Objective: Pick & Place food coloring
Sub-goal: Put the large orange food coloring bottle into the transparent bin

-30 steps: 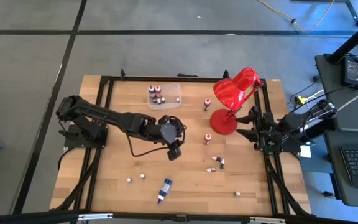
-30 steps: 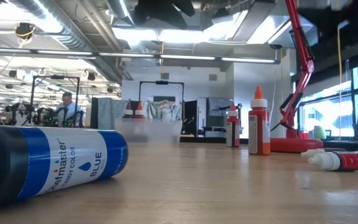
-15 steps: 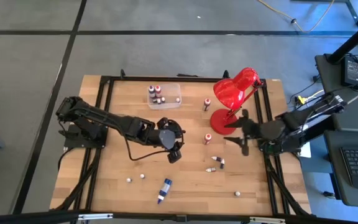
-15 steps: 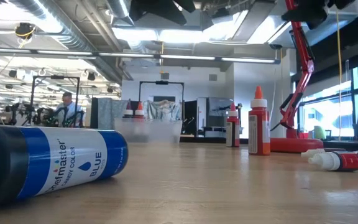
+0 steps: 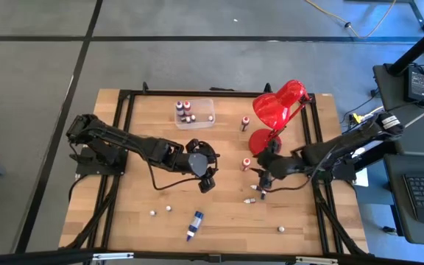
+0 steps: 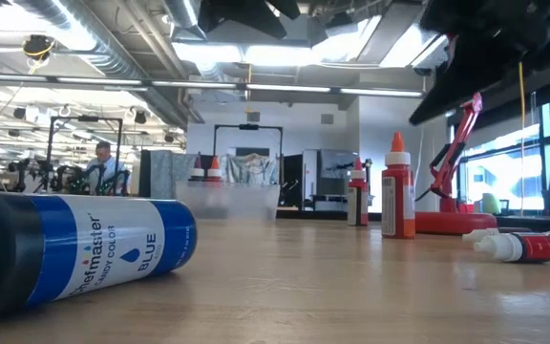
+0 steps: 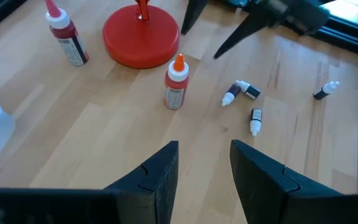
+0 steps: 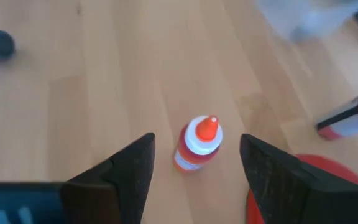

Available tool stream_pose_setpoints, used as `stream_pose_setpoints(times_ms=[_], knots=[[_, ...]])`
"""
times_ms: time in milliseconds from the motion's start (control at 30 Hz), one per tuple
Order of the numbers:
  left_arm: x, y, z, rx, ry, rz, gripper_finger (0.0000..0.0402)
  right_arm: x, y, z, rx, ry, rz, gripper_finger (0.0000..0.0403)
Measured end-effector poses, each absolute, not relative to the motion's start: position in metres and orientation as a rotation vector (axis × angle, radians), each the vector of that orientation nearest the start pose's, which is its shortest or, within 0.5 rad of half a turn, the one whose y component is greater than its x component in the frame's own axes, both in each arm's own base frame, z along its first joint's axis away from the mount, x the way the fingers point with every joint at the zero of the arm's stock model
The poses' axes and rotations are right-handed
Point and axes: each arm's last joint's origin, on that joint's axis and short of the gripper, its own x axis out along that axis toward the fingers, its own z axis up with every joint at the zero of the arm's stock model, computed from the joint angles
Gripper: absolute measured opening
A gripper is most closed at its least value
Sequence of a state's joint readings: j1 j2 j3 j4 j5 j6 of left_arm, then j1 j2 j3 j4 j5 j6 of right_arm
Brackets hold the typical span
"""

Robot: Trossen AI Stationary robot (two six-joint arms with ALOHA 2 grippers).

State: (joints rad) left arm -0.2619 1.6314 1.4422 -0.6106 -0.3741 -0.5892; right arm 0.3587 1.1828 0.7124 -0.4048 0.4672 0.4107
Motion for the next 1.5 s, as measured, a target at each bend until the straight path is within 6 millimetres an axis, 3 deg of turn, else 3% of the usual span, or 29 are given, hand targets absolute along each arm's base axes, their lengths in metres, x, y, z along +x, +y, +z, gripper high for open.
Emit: stream_pose_setpoints(times_ms=[467,667,1000,1267,1500], knots=[[0.345,-0.082,0.312,-0.313,0.701,0.315,0.0141,0.245,0.051,0.188,0.087,0.857,-0.274,0.0237],[0.344,-0.082,0.312,-0.313,0.703,0.316,0.0141,0.249,0.051,0.188,0.078,0.834,-0.253,0.0222],[0.342,-0.081,0.309,-0.298,0.737,0.326,0.0141,0.246,0.05,0.186,0.087,0.868,-0.27,0.0121],[0.341,-0.081,0.309,-0.296,0.743,0.327,0.0141,0.248,0.051,0.187,0.114,0.842,-0.274,0.0121],[0.339,-0.081,0.307,-0.298,0.786,0.313,0.0141,0.26,0.054,0.198,0.209,0.672,-0.252,0.0121]])
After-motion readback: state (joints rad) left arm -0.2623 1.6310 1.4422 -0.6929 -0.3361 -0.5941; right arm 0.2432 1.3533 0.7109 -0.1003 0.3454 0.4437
